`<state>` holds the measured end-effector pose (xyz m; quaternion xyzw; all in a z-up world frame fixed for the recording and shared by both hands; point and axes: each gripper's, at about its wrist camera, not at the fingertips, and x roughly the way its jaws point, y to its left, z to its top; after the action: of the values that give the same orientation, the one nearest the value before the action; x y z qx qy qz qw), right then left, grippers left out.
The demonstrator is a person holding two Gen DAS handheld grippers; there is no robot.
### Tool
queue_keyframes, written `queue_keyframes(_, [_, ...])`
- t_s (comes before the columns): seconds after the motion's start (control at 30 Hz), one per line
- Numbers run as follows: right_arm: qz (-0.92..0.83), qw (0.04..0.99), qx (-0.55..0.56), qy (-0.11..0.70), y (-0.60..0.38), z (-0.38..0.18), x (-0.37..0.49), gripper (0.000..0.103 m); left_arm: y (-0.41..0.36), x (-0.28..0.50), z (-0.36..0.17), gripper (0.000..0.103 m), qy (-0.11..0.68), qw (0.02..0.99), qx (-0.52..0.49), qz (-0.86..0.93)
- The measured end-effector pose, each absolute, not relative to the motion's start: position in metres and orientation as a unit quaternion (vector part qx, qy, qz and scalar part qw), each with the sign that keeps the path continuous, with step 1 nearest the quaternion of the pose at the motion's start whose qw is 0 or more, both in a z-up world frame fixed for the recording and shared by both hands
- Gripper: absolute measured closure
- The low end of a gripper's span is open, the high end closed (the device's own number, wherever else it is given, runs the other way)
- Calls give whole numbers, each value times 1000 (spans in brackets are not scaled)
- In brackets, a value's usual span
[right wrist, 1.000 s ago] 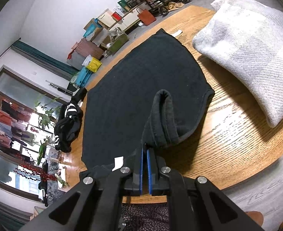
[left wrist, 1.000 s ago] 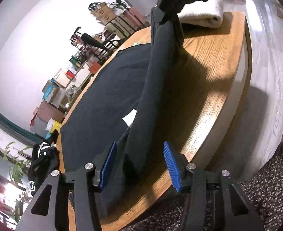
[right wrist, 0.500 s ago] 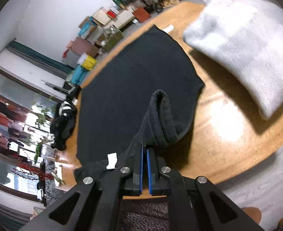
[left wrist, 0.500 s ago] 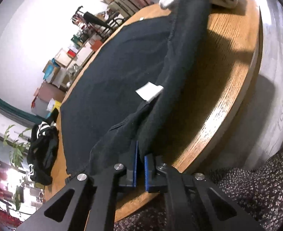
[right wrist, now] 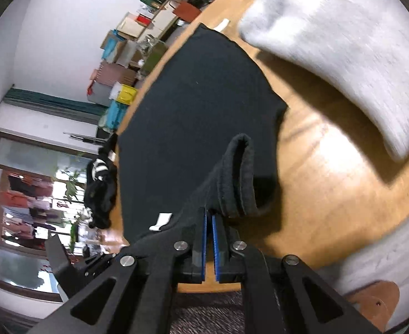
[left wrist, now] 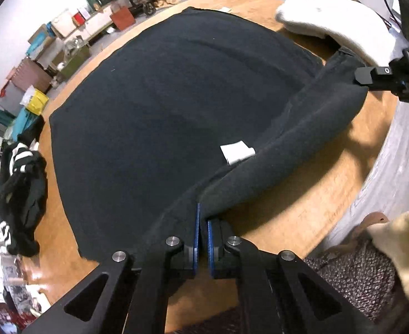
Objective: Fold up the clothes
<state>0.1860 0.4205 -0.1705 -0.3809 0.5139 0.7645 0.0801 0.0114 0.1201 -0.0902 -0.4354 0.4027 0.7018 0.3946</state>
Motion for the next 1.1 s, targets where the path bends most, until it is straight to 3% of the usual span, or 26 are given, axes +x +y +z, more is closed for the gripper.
queue_keyframes(0.5, [749,84,-400,522,465,-186,110,93,175,-56,-111,98,430,400,-492,643])
queue_keyframes(0.53, [750,82,-401,520,467,-186,105,86,176,-59,-114,98,429,400,-495,641])
queue_keyframes(0.57, [752,83,-400,517,469,-184,102,67,177,-61,-115,98,428,401,-497,640])
queue_keyframes(0.63, [775,77,-394,489,472,-170,101,54,176,-64,-116,98,424,405,-499,638])
queue_keyframes(0.7, [804,73,-386,446,475,-151,100,47,173,-65,-116,98,419,411,-501,636])
queue_keyframes(0.77, [844,65,-380,372,478,-128,99,25,170,-67,-116,98,413,415,-503,636])
queue_keyframes(0.83, [873,28,-383,301,477,-116,96,15,168,-69,-116,98,409,417,-506,635])
queue_keyframes(0.97, [883,-29,-447,143,467,-127,81,17,167,-71,-118,98,404,415,-512,634])
queue_keyframes(1.1, [865,-66,-482,121,462,-151,71,23,165,-72,-119,98,401,411,-518,633])
